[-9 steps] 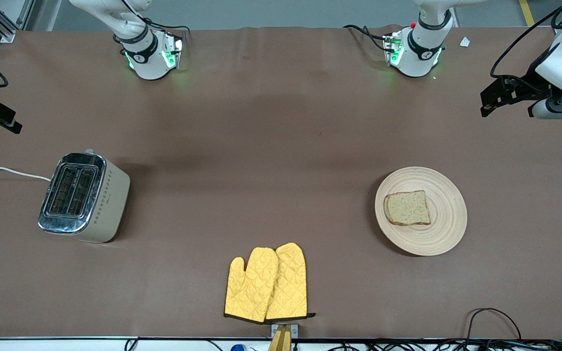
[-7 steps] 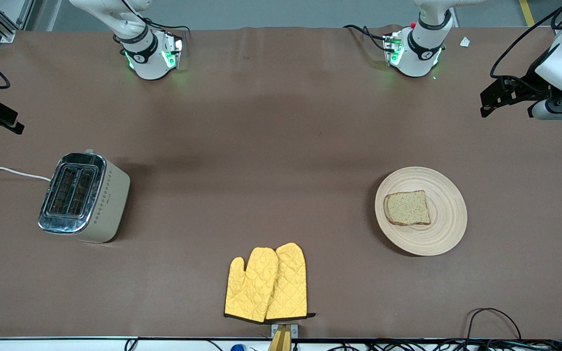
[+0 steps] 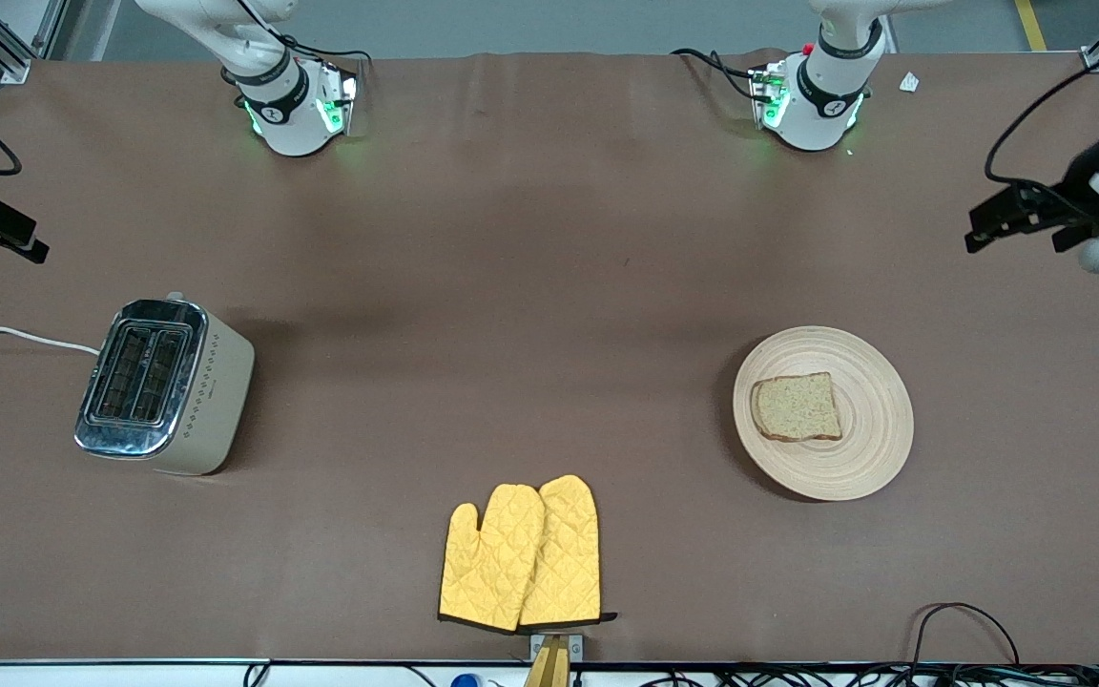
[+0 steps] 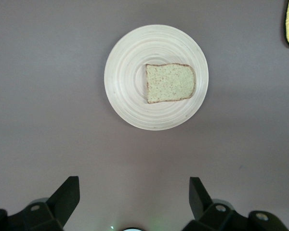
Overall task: Move plate and put bread in toaster
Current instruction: 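Move the left gripper down toward the rim of the wooden plate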
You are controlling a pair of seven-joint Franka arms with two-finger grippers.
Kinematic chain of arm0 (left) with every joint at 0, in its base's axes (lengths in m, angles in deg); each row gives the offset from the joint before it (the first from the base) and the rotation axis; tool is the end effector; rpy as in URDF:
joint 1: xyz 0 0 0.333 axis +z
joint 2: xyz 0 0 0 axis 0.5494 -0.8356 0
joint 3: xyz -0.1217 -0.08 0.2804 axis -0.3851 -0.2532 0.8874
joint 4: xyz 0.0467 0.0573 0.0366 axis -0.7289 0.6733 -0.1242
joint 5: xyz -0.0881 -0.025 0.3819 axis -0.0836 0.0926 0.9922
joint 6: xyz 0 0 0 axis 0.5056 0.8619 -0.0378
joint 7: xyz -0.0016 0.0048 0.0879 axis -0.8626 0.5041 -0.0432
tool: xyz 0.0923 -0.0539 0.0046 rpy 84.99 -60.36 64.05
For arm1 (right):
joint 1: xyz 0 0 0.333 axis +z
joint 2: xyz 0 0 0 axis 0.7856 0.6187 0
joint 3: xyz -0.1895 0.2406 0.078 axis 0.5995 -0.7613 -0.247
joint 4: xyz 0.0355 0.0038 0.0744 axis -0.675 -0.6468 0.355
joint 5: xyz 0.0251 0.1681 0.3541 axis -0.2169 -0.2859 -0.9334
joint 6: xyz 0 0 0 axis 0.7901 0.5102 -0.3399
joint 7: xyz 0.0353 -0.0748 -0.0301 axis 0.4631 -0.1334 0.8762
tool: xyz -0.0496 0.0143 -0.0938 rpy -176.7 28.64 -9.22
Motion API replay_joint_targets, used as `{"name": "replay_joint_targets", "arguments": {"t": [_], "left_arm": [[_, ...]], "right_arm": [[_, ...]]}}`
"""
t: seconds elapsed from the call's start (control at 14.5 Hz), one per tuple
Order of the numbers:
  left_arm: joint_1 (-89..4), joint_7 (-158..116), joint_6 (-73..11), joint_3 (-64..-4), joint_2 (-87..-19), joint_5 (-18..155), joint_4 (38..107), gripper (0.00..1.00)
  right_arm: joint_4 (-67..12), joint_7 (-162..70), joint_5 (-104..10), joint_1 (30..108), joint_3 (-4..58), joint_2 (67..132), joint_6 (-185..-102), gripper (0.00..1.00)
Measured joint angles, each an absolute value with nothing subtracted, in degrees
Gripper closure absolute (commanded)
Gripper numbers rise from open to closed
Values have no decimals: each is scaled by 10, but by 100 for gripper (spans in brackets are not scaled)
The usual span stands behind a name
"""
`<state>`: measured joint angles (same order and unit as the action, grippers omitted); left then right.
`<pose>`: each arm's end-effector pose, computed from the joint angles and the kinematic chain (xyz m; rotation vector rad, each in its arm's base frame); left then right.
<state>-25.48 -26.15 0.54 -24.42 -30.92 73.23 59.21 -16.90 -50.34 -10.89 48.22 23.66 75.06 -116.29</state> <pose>0.5637 -0.0150 0.6133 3.0567 0.0025 -0.1294 0.5451 -0.0537 0.6410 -3.1276 0.1416 -0.0075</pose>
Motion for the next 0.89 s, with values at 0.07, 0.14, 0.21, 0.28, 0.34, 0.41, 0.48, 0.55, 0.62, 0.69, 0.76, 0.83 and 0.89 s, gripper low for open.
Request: {"name": "replay_joint_targets", "arguments": {"t": [0.07,0.14,0.21,0.28,0.34,0.41,0.48,0.55,0.62,0.69,0.76,0.83,0.89], "left_arm": [[-230,-276,4,-242,-327,711,592,0],[-206,-287,1,-241,-347,694,591,0],[-186,-295,-6,-240,-366,685,591,0],[-171,-302,-15,-240,-385,680,590,0],[-161,-310,-26,-240,-402,677,589,0],[-152,-322,-38,-240,-417,671,588,0],[-143,-341,-50,-240,-430,661,588,0],[-130,-368,-60,-240,-444,646,587,0],[-116,-397,-66,-240,-459,630,587,0],[-102,-423,-69,-240,-475,614,587,0],[-89,-445,-70,-240,-493,598,587,0],[-77,-465,-71,-240,-513,582,587,0],[-64,-482,-72,-240,-534,562,587,0]], "right_arm": [[-170,-503,-109,482,237,751,-1163,0],[-171,-503,-109,482,237,751,-1163,0],[-172,-503,-109,482,236,751,-1163,0],[-173,-503,-109,482,236,751,-1163,0],[-174,-503,-109,482,236,751,-1163,0],[-174,-503,-109,482,236,751,-1163,0],[-174,-503,-109,482,237,751,-1163,0],[-174,-503,-109,482,237,751,-1163,0],[-175,-503,-109,482,237,751,-1163,0],[-175,-503,-109,482,236,751,-1163,0],[-175,-503,-109,482,236,751,-1163,0],[-175,-503,-109,482,237,751,-1163,0],[-175,-503,-109,482,237,751,-1163,0]]}}
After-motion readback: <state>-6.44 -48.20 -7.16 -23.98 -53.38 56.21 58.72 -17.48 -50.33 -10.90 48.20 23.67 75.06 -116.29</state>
